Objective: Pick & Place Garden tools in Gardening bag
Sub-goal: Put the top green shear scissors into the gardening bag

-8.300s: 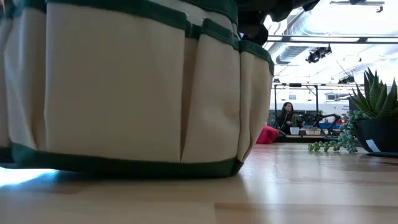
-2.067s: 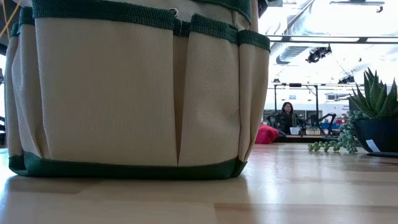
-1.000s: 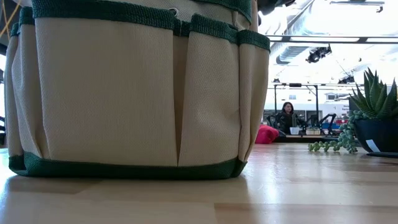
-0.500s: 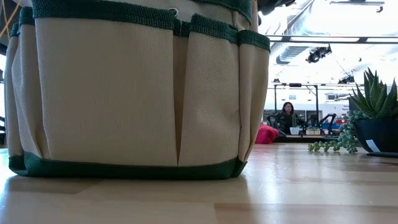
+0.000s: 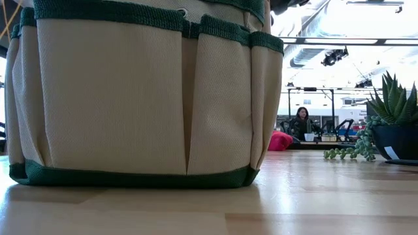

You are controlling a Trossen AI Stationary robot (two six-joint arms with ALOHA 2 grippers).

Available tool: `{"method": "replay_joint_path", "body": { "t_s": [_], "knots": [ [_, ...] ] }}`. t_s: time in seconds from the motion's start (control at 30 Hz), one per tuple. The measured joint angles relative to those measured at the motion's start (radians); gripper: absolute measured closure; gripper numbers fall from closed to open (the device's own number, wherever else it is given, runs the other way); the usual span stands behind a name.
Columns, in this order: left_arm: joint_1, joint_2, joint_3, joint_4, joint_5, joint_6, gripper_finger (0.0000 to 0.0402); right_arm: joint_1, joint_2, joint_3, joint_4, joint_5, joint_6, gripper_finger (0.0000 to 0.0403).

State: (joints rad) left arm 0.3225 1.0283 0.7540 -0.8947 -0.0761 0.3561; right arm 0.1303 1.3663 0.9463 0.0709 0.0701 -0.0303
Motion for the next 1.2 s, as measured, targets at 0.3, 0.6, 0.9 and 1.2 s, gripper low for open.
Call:
{"method": "replay_joint_path", "body": {
  "t_s": [0.3, 0.6, 0.9, 1.2],
  "knots": [
    [-0.154, -0.305, 0.001, 0.228, 0.078, -0.224, 0.0365, -0.002, 0.000, 0.000, 0.016, 0.001, -0.002, 0.0151],
    [-0.426, -0.439, -0.196, 0.553, 0.035, -0.486, 0.0365, -0.002, 0.000, 0.000, 0.020, -0.007, -0.001, 0.0151],
    [-0.841, -0.444, -0.438, 0.990, -0.346, -0.578, 0.0365, 0.000, 0.000, 0.000, 0.023, -0.029, 0.009, 0.0151],
    [-1.210, -0.305, -0.457, 1.065, -0.780, -0.644, 0.0365, -0.001, 0.000, 0.001, 0.094, -0.029, 0.028, 0.0151]
  ]
}}
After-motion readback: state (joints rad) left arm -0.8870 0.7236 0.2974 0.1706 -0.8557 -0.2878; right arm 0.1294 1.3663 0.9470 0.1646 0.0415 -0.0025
